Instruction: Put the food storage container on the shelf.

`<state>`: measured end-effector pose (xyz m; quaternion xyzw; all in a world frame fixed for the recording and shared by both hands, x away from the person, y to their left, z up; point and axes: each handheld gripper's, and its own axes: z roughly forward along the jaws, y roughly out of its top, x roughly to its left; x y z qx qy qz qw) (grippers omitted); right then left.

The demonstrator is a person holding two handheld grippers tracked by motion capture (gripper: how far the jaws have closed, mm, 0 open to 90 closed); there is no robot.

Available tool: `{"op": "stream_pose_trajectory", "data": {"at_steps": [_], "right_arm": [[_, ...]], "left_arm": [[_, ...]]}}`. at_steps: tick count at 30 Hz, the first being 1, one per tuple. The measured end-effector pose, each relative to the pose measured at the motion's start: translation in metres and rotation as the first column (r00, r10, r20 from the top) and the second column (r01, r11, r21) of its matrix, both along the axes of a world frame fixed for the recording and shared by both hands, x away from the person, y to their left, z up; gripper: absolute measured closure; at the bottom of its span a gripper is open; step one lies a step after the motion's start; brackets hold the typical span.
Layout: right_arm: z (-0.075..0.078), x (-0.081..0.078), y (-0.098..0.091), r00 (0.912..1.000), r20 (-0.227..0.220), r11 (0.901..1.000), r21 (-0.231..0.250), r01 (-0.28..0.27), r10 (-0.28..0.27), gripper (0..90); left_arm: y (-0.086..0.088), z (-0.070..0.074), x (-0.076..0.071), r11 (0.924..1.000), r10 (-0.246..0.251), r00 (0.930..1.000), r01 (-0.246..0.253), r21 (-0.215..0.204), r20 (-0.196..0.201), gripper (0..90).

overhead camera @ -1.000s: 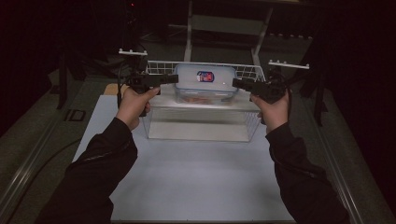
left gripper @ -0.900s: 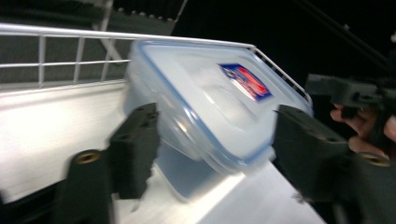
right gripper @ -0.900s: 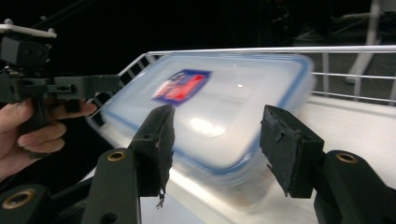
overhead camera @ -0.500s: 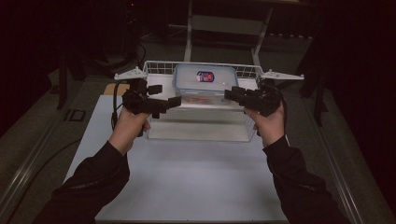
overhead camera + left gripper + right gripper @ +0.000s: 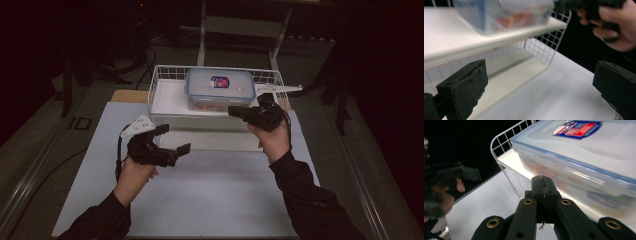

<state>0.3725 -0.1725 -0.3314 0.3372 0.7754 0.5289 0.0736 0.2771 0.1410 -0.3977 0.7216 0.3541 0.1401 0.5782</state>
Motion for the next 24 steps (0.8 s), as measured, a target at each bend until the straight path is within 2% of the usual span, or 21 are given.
{"op": "stream_pose_trajectory", "data": {"at_steps": [5, 7, 10, 15, 19, 24], "right_arm": [[-0.004, 0.008, 0.007, 0.9998, -0.002, 0.9994, -0.028, 0.018, -0.018, 89.8], [-0.006, 0.013, 0.008, 0.9996, -0.007, 0.9991, -0.031, 0.028, -0.028, 89.8], [-0.008, 0.019, 0.009, 0.9990, -0.013, 0.9985, -0.034, 0.042, -0.043, 89.8], [-0.011, 0.026, 0.009, 0.9983, -0.025, 0.9980, -0.037, 0.051, -0.052, 89.8], [-0.011, 0.030, 0.011, 0.9979, -0.024, 0.9976, -0.036, 0.059, -0.060, 89.8], [-0.010, 0.035, 0.014, 0.9978, -0.028, 0.9975, -0.037, 0.060, -0.061, 89.7]], "left_arm": [[-0.004, -0.029, -0.018, 1.0000, 0.002, 0.9999, -0.002, 0.002, -0.017, 0.0], [-0.006, -0.041, -0.022, 0.9998, 0.000, 0.9993, 0.001, 0.020, -0.037, 0.0], [-0.006, -0.053, -0.026, 0.9998, 0.001, 0.9988, 0.000, 0.021, -0.048, 0.0], [-0.005, -0.063, -0.027, 0.9999, -0.007, 0.9977, 0.008, 0.015, -0.067, 0.0], [-0.005, -0.065, -0.028, 1.0000, -0.006, 0.9978, 0.006, 0.005, -0.066, 0.0], [-0.005, -0.068, -0.026, 0.9999, -0.006, 0.9974, 0.007, 0.015, -0.072, 0.0]]}}
